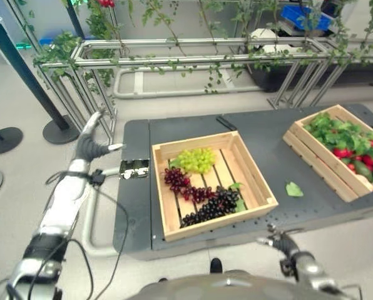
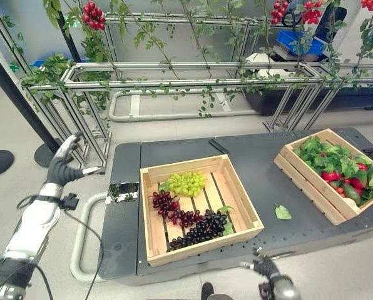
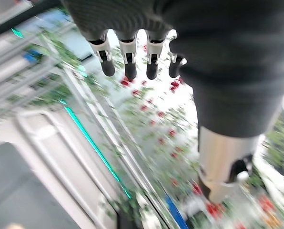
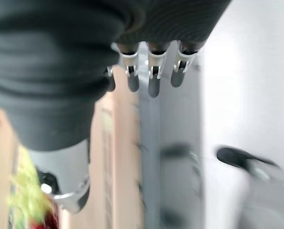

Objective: Pick up the fruits from the basket on one side to the basket on the other side

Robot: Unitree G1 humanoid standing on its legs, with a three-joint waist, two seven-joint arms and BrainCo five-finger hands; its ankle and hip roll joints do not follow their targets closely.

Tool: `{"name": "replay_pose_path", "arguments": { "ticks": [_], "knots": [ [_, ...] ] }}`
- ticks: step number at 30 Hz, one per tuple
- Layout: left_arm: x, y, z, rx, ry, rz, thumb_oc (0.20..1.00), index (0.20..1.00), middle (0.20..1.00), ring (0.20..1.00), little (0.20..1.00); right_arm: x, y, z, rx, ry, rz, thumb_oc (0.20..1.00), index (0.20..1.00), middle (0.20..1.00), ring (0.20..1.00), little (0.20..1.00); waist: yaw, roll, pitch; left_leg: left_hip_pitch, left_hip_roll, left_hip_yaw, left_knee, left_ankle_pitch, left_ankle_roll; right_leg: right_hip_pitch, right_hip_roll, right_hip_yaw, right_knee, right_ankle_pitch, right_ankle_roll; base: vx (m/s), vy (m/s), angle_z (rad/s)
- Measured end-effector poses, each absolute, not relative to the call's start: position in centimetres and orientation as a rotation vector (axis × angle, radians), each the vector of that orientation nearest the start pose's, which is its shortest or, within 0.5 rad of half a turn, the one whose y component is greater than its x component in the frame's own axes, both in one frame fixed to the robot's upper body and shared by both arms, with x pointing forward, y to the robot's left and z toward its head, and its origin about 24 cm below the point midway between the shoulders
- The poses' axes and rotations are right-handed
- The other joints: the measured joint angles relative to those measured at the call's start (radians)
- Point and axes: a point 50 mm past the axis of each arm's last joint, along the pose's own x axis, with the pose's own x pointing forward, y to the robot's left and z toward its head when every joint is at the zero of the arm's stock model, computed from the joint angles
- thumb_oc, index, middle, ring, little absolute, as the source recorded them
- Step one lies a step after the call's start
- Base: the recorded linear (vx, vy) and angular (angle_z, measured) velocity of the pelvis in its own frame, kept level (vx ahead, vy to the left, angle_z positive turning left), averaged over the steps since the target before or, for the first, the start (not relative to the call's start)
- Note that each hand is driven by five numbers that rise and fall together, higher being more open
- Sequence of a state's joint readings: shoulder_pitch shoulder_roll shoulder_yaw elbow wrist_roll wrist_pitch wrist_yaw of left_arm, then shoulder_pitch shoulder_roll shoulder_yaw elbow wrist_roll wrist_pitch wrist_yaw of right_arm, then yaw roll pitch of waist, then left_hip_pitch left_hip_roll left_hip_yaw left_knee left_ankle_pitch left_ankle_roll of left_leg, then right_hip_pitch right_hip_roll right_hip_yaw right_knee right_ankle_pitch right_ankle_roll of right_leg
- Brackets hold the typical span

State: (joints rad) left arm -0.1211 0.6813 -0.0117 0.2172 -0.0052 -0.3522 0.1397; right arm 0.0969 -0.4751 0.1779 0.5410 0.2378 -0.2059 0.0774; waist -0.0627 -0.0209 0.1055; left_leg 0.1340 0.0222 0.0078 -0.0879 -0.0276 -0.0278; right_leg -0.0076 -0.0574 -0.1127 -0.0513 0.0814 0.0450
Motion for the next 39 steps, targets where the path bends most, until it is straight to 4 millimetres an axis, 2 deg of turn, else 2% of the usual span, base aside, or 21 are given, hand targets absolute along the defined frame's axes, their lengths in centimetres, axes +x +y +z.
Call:
{"name": "replay_pose_path", "arguments": {
  "ticks": [1,3,4,7,12,20,24,28,29,32,33,35,37,39],
  "knots": [
    [27.3,27.7,11.0,0.695,-0.284,0.081,1.000,1.000,1.000,1.000,1.000,21.2,-25.8,-2.4,-0.285,0.280,0.067,1.000,1.000,1.000,1.000,1.000,-0.025,0.002,0.002,0.002,-0.001,0.006,0.000,0.000,0.000,0.005,0.002,0.000,-0.010,0.007,-0.001,0.00,0.000,0.00],
    [27.7,27.5,11.2,0.722,-0.290,0.074,1.000,1.000,1.000,1.000,1.000,23.4,-26.9,0.1,-0.312,0.177,0.016,1.000,1.000,1.000,1.000,1.000,-0.026,0.001,0.001,0.005,-0.001,0.010,0.000,0.000,-0.001,0.007,0.004,0.001,-0.011,0.007,-0.002,0.01,0.005,-0.02],
    [28.0,27.3,11.3,0.753,-0.294,0.061,1.000,1.000,1.000,1.000,1.000,24.3,-27.8,2.0,-0.335,0.110,-0.025,1.000,1.000,1.000,1.000,1.000,-0.025,0.002,0.002,0.003,-0.004,0.012,0.000,0.000,-0.001,0.004,0.005,0.001,-0.011,0.008,-0.002,0.00,0.000,0.00],
    [28.1,27.2,11.3,0.852,-0.284,0.030,1.000,1.000,1.000,1.000,1.000,25.2,-28.5,4.8,-0.369,-0.004,-0.061,1.000,1.000,1.000,1.000,1.000,-0.029,0.001,0.001,0.005,-0.002,0.017,0.000,0.000,-0.001,0.005,0.005,0.007,-0.014,0.009,-0.003,0.01,0.005,-0.04],
    [28.2,26.9,11.3,0.891,-0.285,0.016,1.000,1.000,1.000,1.000,1.000,25.6,-27.9,6.0,-0.384,-0.060,-0.044,1.000,1.000,1.000,1.000,1.000,-0.031,-0.001,0.001,0.008,-0.001,0.021,0.000,-0.001,-0.001,0.005,0.005,0.015,-0.015,0.013,-0.002,0.01,-0.001,-0.05],
    [28.2,27.0,11.2,0.937,-0.268,-0.008,1.000,1.000,1.000,1.000,1.000,26.0,-27.7,6.7,-0.396,-0.092,-0.044,1.000,1.000,1.000,1.000,1.000,-0.029,-0.001,0.002,-0.011,-0.003,0.025,-0.001,0.002,0.000,-0.011,0.005,0.022,-0.023,0.026,-0.004,-0.03,0.005,-0.03],
    [28.7,27.1,12.3,1.057,-0.278,-0.056,1.000,1.000,1.000,1.000,1.000,26.5,-28.0,8.0,-0.430,-0.127,-0.041,1.000,1.000,1.000,1.000,1.000,-0.027,-0.006,0.021,-0.061,-0.010,0.039,0.000,0.017,0.000,-0.071,0.002,0.035,-0.021,0.045,-0.007,-0.11,0.007,-0.07],
    [30.0,26.0,14.4,1.184,-0.345,-0.120,1.000,1.000,1.000,1.000,1.000,28.0,-27.3,10.3,-0.456,-0.217,-0.028,1.000,1.000,1.000,1.000,1.000,-0.029,-0.009,0.097,-0.118,-0.016,0.043,0.026,0.024,0.001,-0.130,-0.008,0.039,0.008,0.052,-0.006,-0.18,0.010,-0.03],
    [30.7,25.2,15.7,1.232,-0.393,-0.144,1.000,1.000,1.000,1.000,1.000,28.6,-26.7,11.5,-0.475,-0.261,-0.005,1.000,1.000,1.000,1.000,1.000,-0.031,-0.009,0.130,-0.160,-0.021,0.043,0.047,0.025,0.002,-0.170,-0.014,0.039,0.030,0.052,-0.007,-0.16,0.016,0.02],
    [31.7,23.5,17.6,1.281,-0.476,-0.165,1.000,1.000,1.000,1.000,1.000,29.4,-25.7,13.7,-0.496,-0.346,0.024,1.000,1.000,1.000,1.000,1.000,-0.033,-0.006,0.199,-0.226,-0.032,0.045,0.098,0.022,0.002,-0.237,-0.020,0.048,0.076,0.054,-0.009,-0.15,0.004,-0.02],
    [32.5,22.5,19.2,1.296,-0.531,-0.164,1.000,1.000,1.000,1.000,1.000,29.7,-24.8,15.3,-0.520,-0.412,0.055,1.000,1.000,1.000,1.000,1.000,-0.033,-0.007,0.245,-0.272,-0.030,0.045,0.133,0.016,0.000,-0.281,-0.023,0.048,0.104,0.052,-0.008,-0.14,0.002,0.00],
    [33.3,20.8,20.6,1.342,-0.592,-0.193,1.000,1.000,1.000,1.000,1.000,30.1,-24.2,16.6,-0.524,-0.465,0.068,1.000,1.000,1.000,1.000,1.000,-0.039,-0.006,0.298,-0.326,-0.032,0.044,0.182,0.007,-0.003,-0.327,-0.025,0.048,0.138,0.052,-0.009,-0.17,-0.010,0.02],
    [33.7,19.8,21.1,1.368,-0.620,-0.212,1.000,1.000,1.000,1.000,1.000,30.3,-23.9,17.4,-0.525,-0.493,0.070,1.000,1.000,1.000,1.000,1.000,-0.045,-0.004,0.331,-0.365,-0.031,0.045,0.224,-0.006,-0.005,-0.358,-0.025,0.049,0.165,0.045,-0.019,-0.12,-0.021,-0.01],
    [34.0,19.0,22.2,1.381,-0.656,-0.210,1.000,1.000,1.000,1.000,1.000,30.2,-23.4,19.0,-0.526,-0.565,0.068,1.000,1.000,1.000,1.000,1.000,-0.055,-0.002,0.373,-0.447,-0.029,0.043,0.311,-0.034,-0.008,-0.424,-0.027,0.050,0.217,0.036,-0.031,-0.10,-0.014,-0.02]
  ]
}}
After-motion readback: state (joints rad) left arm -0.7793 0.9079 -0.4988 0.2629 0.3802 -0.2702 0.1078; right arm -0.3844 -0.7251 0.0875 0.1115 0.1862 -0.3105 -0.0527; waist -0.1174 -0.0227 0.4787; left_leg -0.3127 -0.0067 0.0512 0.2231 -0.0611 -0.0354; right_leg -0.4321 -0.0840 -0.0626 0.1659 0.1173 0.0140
